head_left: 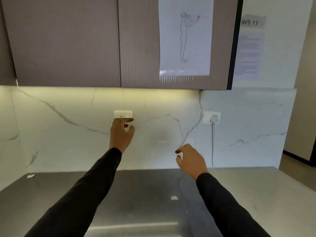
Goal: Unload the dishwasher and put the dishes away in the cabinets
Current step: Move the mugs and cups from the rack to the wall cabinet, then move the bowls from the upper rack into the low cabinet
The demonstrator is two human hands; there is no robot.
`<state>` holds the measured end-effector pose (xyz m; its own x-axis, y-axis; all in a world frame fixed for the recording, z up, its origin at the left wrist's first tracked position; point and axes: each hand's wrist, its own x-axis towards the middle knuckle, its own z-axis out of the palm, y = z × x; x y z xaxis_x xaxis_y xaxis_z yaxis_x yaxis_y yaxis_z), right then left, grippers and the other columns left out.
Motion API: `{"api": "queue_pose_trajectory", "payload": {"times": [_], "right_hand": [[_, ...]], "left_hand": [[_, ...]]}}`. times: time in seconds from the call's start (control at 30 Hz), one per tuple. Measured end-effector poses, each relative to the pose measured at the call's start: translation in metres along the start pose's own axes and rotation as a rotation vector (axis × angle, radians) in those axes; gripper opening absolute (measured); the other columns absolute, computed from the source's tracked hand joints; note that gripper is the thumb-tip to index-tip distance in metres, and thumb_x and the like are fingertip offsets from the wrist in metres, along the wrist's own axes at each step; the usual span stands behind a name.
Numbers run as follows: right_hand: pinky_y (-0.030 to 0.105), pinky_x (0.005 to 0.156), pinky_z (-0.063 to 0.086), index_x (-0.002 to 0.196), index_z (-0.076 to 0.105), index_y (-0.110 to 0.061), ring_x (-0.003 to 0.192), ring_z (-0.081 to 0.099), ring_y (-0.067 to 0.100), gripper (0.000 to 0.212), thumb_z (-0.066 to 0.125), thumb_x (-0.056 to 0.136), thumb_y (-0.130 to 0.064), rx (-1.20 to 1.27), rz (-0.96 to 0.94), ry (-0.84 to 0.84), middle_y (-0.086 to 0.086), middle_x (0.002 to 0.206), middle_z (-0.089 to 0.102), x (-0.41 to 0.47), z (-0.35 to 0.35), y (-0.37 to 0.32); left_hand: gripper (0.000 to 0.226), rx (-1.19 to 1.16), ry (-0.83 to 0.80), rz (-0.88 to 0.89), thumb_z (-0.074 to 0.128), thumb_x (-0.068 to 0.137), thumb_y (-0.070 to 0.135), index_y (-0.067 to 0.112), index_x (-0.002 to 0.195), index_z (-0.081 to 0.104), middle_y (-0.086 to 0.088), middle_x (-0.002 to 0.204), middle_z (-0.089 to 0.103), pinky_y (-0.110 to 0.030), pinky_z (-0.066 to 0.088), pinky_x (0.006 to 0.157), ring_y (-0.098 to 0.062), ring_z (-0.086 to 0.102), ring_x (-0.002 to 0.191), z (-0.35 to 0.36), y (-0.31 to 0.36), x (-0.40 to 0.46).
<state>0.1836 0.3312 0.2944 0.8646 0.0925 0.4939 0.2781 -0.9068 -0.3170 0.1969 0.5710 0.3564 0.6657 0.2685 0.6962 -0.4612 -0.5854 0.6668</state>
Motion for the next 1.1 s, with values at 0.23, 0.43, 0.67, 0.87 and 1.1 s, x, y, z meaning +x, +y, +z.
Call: {"api": "queue_pose_trajectory", "payload": {"times": [0.23, 0.43, 0.67, 0.87, 1.1], "right_hand": [[0.031, 0.088, 0.051, 0.107, 0.068, -0.021, 0.100, 0.062, 0.015, 0.023, 0.052, 0.090, -0.021, 0.257, 0.146, -0.098, 0.000, 0.116, 0.063, -0.103, 0.028, 0.024], [0.025, 0.084, 0.046, 0.104, 0.071, -0.017, 0.097, 0.063, 0.016, 0.022, 0.057, 0.087, -0.019, 0.362, 0.305, -0.153, 0.000, 0.107, 0.067, -0.211, 0.048, 0.042], [0.031, 0.087, 0.052, 0.105, 0.071, -0.016, 0.097, 0.066, 0.019, 0.025, 0.054, 0.086, -0.018, 0.417, 0.692, -0.223, 0.003, 0.104, 0.072, -0.374, 0.056, 0.094], [0.034, 0.088, 0.051, 0.110, 0.069, -0.015, 0.101, 0.064, 0.025, 0.029, 0.051, 0.087, -0.017, 0.306, 0.957, -0.257, 0.007, 0.110, 0.070, -0.485, 0.029, 0.142], [0.031, 0.091, 0.045, 0.124, 0.059, -0.011, 0.112, 0.058, 0.028, 0.037, 0.048, 0.089, -0.014, 0.324, 1.158, -0.223, 0.009, 0.122, 0.064, -0.582, -0.023, 0.179]], "left_hand": [[0.022, -0.003, -0.136, -0.235, 0.056, 0.092, 0.011, 0.014, 0.112, 0.065, -0.007, 0.120, 0.057, -0.008, 0.040, 0.070, -0.009, 0.057, 0.090, 0.009, -0.019, -0.126], [0.021, 0.024, -0.224, -0.413, 0.058, 0.089, 0.009, 0.010, 0.107, 0.068, -0.006, 0.107, 0.066, -0.017, 0.041, 0.076, -0.013, 0.060, 0.087, 0.015, -0.034, -0.248], [0.021, -0.060, -0.411, -0.639, 0.057, 0.090, 0.007, 0.009, 0.109, 0.067, -0.006, 0.105, 0.067, -0.018, 0.047, 0.077, -0.021, 0.061, 0.095, 0.032, -0.022, -0.389], [0.019, -0.125, -0.559, -0.686, 0.055, 0.089, 0.006, 0.016, 0.103, 0.065, -0.005, 0.108, 0.066, -0.033, 0.047, 0.095, -0.021, 0.061, 0.101, 0.039, 0.028, -0.473], [0.023, -0.183, -0.804, -0.757, 0.056, 0.090, 0.007, 0.011, 0.111, 0.064, -0.009, 0.106, 0.066, -0.041, 0.049, 0.094, -0.023, 0.061, 0.097, 0.044, 0.085, -0.566]]}}
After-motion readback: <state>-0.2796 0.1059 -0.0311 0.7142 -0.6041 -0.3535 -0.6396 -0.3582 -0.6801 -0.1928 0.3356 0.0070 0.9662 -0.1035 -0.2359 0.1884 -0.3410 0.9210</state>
